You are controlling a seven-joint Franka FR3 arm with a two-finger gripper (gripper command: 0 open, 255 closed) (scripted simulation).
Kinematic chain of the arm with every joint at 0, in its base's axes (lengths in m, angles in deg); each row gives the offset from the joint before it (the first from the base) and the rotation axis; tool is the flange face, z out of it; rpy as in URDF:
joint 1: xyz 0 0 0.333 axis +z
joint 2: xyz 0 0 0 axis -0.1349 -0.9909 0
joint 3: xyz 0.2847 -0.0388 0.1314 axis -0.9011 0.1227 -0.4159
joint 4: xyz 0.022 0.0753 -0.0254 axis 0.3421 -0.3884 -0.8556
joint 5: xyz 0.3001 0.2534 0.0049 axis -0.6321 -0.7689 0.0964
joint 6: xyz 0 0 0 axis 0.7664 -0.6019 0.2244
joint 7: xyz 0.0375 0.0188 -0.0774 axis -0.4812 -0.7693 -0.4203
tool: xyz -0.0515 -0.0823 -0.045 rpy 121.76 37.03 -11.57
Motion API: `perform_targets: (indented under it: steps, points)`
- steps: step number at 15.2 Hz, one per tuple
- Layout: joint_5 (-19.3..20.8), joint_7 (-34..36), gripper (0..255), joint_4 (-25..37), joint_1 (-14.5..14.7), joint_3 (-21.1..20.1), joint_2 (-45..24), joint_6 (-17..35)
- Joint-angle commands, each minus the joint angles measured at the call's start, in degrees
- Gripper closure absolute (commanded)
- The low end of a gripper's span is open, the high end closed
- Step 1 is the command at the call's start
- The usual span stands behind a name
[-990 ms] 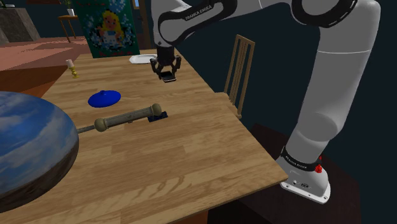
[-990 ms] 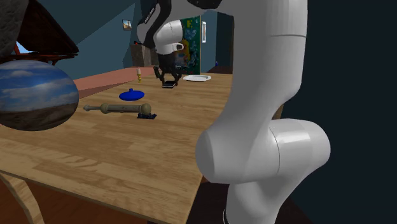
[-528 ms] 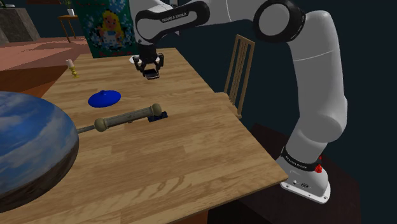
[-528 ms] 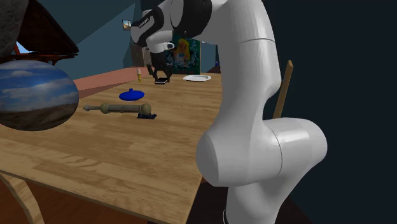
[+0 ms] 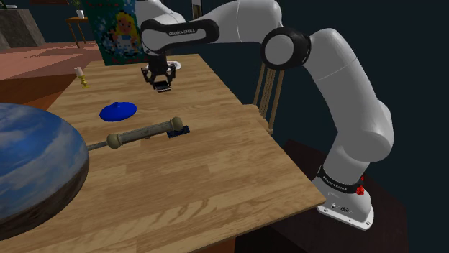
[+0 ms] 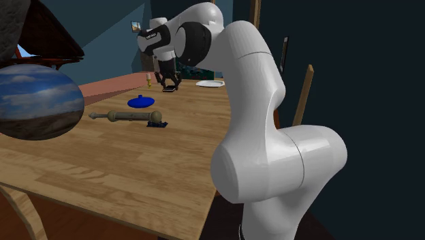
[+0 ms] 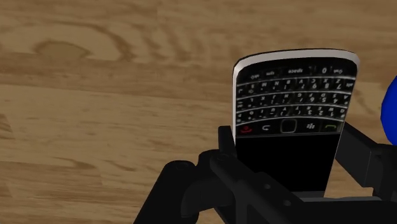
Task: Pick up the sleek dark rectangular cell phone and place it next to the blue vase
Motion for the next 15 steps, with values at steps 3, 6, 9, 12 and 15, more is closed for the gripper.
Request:
perform_targets:
  steps: [3,6,9,12,15]
  points:
    - [0.2,0.67,255,-3.57,-0.47,0.05,0.23,3.26]
    - [0.39,1.15,255,-5.81,-0.72,0.12,0.19,5.48]
    - [0.62,1.61,255,-7.75,-0.92,0.22,-0.03,7.58]
    - [0.88,2.05,255,-9.41,-1.06,0.36,-0.41,9.57]
    - [1.15,2.49,255,-10.84,-1.16,0.52,-0.93,11.46]
